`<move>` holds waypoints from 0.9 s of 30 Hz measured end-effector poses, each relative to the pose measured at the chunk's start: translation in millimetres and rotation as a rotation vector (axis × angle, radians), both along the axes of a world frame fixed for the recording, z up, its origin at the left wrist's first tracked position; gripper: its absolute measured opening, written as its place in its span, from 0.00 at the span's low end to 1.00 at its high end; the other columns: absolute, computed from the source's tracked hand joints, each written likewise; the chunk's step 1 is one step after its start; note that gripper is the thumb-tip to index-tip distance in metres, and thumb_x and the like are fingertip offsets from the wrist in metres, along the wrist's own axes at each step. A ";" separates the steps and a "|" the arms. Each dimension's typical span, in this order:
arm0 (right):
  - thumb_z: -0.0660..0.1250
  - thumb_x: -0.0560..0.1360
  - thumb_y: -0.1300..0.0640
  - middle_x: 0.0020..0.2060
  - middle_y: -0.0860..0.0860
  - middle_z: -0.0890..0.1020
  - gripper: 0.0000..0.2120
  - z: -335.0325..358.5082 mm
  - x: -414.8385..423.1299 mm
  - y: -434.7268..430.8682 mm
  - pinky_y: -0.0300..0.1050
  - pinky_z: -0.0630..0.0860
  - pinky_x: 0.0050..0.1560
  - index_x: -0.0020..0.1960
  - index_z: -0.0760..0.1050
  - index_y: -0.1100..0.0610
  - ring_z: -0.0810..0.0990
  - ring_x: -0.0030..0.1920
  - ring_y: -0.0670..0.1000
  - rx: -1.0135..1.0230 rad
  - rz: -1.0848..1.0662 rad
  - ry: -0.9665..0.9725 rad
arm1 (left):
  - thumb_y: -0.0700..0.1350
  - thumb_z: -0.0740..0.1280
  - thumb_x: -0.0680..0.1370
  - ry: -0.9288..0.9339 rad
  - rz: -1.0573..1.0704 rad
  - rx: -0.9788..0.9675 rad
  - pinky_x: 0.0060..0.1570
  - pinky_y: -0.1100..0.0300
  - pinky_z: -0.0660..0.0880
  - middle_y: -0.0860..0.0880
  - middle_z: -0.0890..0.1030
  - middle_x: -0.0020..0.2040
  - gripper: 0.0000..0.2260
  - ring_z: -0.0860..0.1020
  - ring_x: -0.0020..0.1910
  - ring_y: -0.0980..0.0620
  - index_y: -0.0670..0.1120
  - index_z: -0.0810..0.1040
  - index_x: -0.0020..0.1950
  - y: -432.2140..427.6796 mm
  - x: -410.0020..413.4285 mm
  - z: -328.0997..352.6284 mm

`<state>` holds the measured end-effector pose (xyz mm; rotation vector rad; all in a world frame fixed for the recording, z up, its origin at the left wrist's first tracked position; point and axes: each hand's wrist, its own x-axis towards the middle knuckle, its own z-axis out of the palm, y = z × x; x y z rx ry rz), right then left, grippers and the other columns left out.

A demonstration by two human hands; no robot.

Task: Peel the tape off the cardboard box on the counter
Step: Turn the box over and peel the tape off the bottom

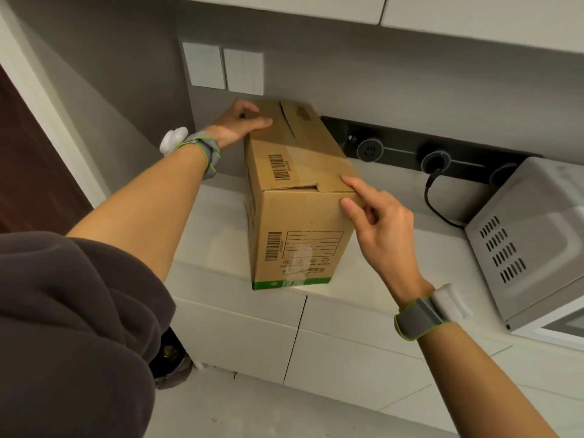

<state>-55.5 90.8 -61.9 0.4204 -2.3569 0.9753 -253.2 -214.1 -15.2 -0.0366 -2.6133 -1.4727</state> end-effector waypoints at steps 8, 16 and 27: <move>0.61 0.82 0.40 0.39 0.46 0.73 0.22 -3.8 -0.1 1.7 0.36 0.68 0.40 0.75 0.69 0.40 0.72 0.41 0.45 0.056 -0.007 -0.025 | 0.62 0.75 0.71 -0.084 0.020 0.134 0.59 0.51 0.71 0.51 0.67 0.78 0.37 0.71 0.69 0.47 0.57 0.66 0.77 -0.8 -12.7 -0.4; 0.57 0.84 0.41 0.40 0.48 0.74 0.19 -7.1 -6.9 29.7 0.35 0.67 0.43 0.73 0.71 0.39 0.74 0.43 0.45 -0.030 -0.058 -0.025 | 0.76 0.78 0.52 -0.139 0.132 0.306 0.72 0.46 0.73 0.47 0.77 0.71 0.59 0.77 0.68 0.45 0.48 0.70 0.77 -31.8 -26.3 -30.0; 0.47 0.87 0.44 0.67 0.38 0.72 0.19 -25.9 -33.9 67.6 0.58 0.66 0.73 0.76 0.56 0.29 0.69 0.70 0.46 -0.394 -0.018 -0.137 | 0.83 0.59 0.67 -0.215 -0.014 0.348 0.76 0.44 0.68 0.54 0.68 0.79 0.51 0.71 0.76 0.49 0.56 0.59 0.83 -8.8 84.6 -56.9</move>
